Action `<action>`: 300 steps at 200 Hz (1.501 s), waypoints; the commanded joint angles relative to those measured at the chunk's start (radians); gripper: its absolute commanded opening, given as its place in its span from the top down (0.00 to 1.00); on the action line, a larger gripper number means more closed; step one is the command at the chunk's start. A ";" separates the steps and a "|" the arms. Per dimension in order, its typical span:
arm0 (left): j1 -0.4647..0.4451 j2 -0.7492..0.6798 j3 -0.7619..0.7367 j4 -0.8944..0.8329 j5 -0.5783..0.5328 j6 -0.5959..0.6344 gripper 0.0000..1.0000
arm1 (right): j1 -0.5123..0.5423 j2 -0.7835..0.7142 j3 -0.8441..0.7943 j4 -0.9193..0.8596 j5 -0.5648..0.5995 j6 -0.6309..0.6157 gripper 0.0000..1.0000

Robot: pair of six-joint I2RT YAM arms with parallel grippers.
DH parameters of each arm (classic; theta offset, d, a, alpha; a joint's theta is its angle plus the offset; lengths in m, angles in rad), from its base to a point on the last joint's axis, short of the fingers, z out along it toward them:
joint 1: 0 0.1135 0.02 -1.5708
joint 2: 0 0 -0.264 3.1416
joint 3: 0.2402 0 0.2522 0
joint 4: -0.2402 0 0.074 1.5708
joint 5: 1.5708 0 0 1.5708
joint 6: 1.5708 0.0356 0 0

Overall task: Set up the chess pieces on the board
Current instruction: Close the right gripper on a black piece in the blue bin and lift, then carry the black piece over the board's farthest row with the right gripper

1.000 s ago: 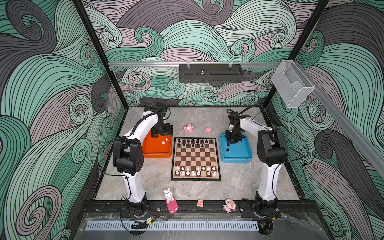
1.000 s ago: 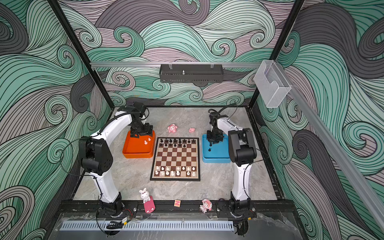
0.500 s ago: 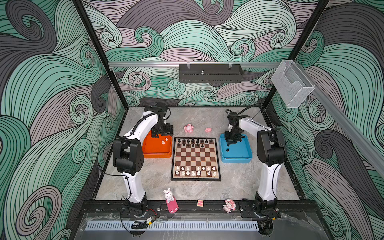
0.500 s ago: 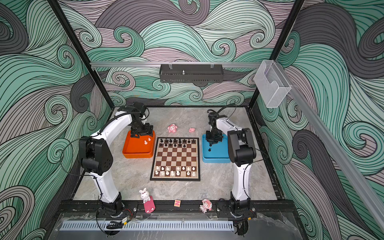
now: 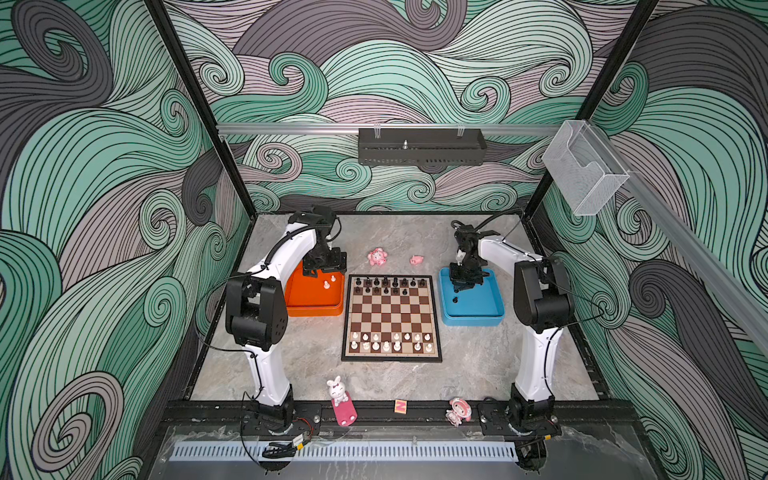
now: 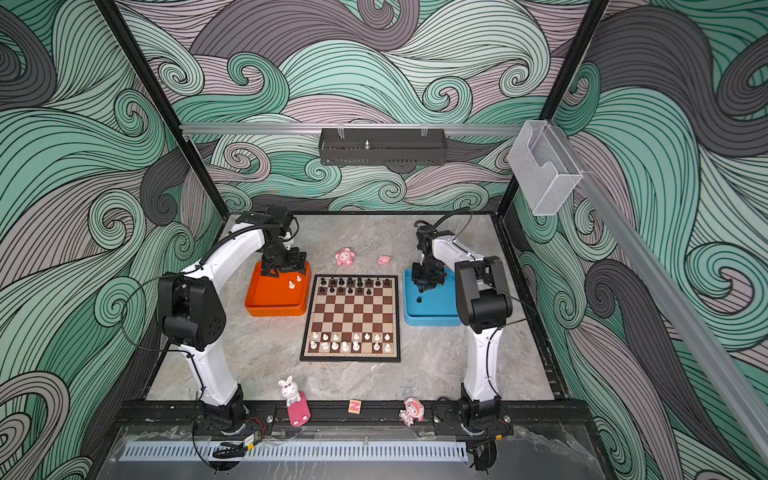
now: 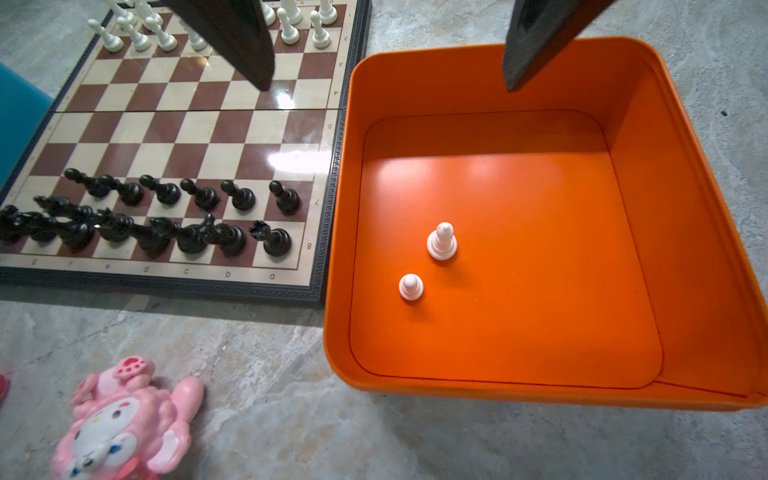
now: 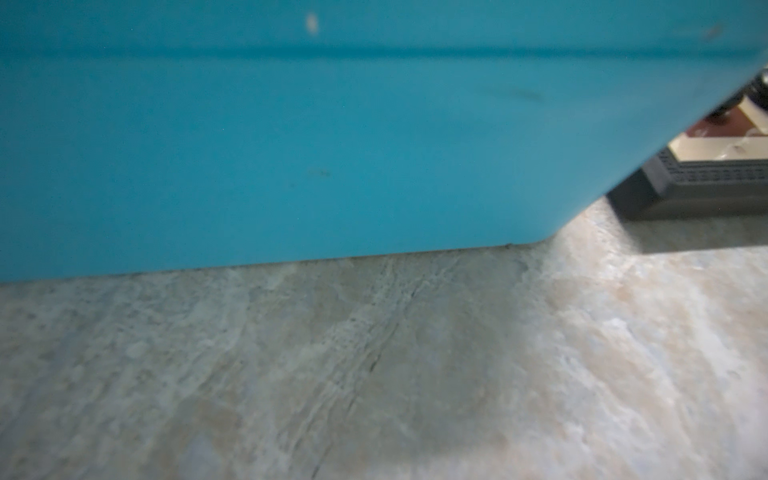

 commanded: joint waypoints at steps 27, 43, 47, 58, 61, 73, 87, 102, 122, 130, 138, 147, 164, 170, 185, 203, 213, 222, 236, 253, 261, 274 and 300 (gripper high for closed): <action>0.006 -0.017 -0.010 -0.002 0.003 0.007 0.12 | 0.016 -0.045 -0.008 -0.033 0.011 0.007 0.89; 0.007 -0.018 -0.011 -0.001 0.004 0.007 0.11 | 0.023 -0.059 0.002 -0.047 0.015 0.002 0.90; 0.007 -0.018 -0.011 -0.002 0.004 0.007 0.11 | 0.025 -0.063 0.005 -0.051 0.016 0.001 0.91; 0.007 -0.020 -0.012 -0.001 0.003 0.007 0.12 | 0.030 -0.075 0.013 -0.065 0.020 -0.002 0.91; 0.006 -0.020 -0.012 -0.002 0.004 0.007 0.11 | 0.032 -0.078 0.015 -0.068 0.020 -0.004 0.92; 0.007 -0.022 -0.012 -0.001 0.001 0.008 0.11 | 0.042 -0.096 0.021 -0.079 0.022 -0.006 0.92; 0.007 -0.024 -0.012 -0.002 0.000 0.008 0.12 | 0.055 -0.118 0.027 -0.090 0.030 -0.008 0.92; 0.007 -0.023 -0.012 -0.002 0.000 0.008 0.11 | 0.070 -0.136 0.039 -0.105 0.027 -0.011 0.93; 0.008 -0.024 -0.014 -0.003 -0.001 0.007 0.11 | 0.094 -0.154 0.063 -0.124 0.025 -0.010 0.94; 0.007 -0.025 -0.014 -0.003 -0.001 0.008 0.11 | 0.103 -0.159 0.076 -0.132 0.021 -0.010 0.94; 0.007 -0.027 -0.015 -0.003 -0.003 0.008 0.12 | 0.111 -0.162 0.087 -0.135 0.021 -0.010 0.94; 0.007 -0.029 -0.017 -0.001 -0.003 0.009 0.12 | 0.120 -0.164 0.096 -0.135 0.026 -0.010 0.94; 0.007 -0.031 -0.018 -0.002 -0.003 0.007 0.11 | 0.124 -0.157 0.107 -0.138 0.027 -0.010 0.91; 0.007 -0.030 -0.017 -0.001 -0.003 0.009 0.11 | 0.123 -0.154 0.108 -0.138 0.034 -0.011 0.90; 0.008 -0.031 -0.017 -0.002 -0.003 0.009 0.11 | 0.120 -0.146 0.105 -0.140 0.038 -0.016 0.90; 0.007 -0.034 -0.017 -0.002 -0.004 0.010 0.11 | 0.113 -0.139 0.096 -0.140 0.037 -0.017 0.91; 0.007 -0.035 -0.017 -0.002 -0.004 0.010 0.11 | 0.108 -0.139 0.093 -0.139 0.032 -0.018 0.91; 0.008 -0.035 -0.017 -0.002 -0.006 0.009 0.12 | 0.107 -0.138 0.093 -0.139 0.035 -0.019 0.92; 0.008 -0.036 -0.017 -0.003 -0.006 0.009 0.12 | 0.106 -0.133 0.099 -0.140 0.033 -0.021 0.92; 0.008 -0.035 -0.017 -0.003 -0.006 0.009 0.12 | 0.108 -0.133 0.114 -0.147 0.023 -0.023 0.92; 0.008 -0.034 -0.017 -0.002 -0.005 0.009 0.12 | 0.112 -0.135 0.122 -0.151 0.017 -0.023 0.92; 0.007 -0.032 -0.018 -0.001 -0.006 0.009 0.12 | 0.124 -0.132 0.140 -0.160 0.004 -0.023 0.92; 0.008 -0.028 -0.015 0.001 -0.004 0.009 0.11 | 0.181 -0.102 0.189 -0.175 -0.003 -0.024 0.91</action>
